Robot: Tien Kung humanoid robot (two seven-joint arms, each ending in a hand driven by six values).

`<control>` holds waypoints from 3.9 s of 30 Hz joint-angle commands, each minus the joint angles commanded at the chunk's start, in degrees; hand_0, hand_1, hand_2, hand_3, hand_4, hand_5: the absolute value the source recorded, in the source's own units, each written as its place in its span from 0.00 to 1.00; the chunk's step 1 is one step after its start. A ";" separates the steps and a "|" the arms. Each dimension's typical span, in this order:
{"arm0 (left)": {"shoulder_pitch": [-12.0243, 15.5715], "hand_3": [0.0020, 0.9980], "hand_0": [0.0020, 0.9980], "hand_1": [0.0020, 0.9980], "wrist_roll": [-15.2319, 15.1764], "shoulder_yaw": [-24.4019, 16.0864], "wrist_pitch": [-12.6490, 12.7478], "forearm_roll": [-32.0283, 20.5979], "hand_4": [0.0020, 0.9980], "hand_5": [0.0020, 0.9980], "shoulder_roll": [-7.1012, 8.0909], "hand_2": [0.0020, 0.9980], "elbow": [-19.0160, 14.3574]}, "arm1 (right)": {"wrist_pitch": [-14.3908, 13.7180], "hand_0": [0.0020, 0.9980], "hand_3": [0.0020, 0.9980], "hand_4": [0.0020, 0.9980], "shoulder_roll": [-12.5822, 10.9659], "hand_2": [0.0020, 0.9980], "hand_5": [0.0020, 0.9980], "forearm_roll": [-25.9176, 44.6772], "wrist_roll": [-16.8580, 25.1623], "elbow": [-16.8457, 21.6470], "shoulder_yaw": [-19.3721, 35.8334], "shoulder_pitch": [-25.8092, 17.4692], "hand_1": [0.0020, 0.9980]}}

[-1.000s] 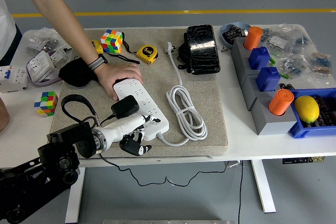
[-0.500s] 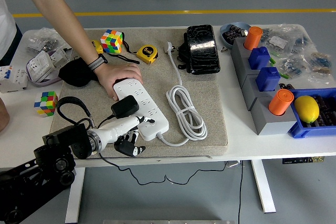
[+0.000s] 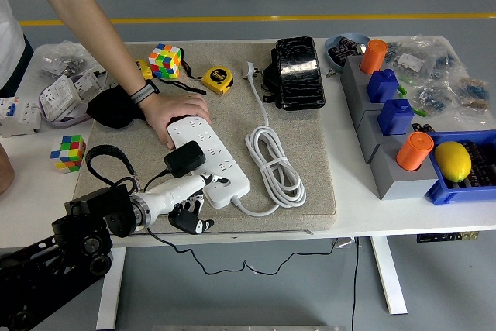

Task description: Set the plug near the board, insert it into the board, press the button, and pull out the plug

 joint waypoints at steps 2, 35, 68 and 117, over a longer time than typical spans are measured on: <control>0.19 0.88 0.06 0.10 -0.61 -0.31 0.44 0.02 0.69 0.00 0.05 0.16 -0.20 | -0.02 0.49 0.51 0.85 0.00 0.54 0.36 -0.04 0.02 0.00 0.06 -0.03 0.58; 1.47 0.45 0.25 0.33 -38.05 -1.57 24.70 -51.75 0.80 0.34 -1.27 0.42 14.07 | -0.19 0.49 0.51 0.84 0.04 0.54 0.36 0.37 -0.17 0.00 -0.54 0.17 0.58; 2.19 0.47 0.23 0.25 -34.96 -3.98 22.80 -46.40 0.80 0.33 -0.72 0.24 11.90 | -0.10 0.49 0.51 0.84 -0.35 0.54 0.36 0.38 -0.15 0.00 -1.29 0.12 0.58; -0.38 0.85 0.06 0.10 -1.55 -3.72 0.04 -5.12 0.78 0.00 -1.80 0.15 2.32 | 0.06 0.50 0.51 0.83 0.14 0.54 0.35 -0.31 -0.10 0.00 0.17 -0.08 0.58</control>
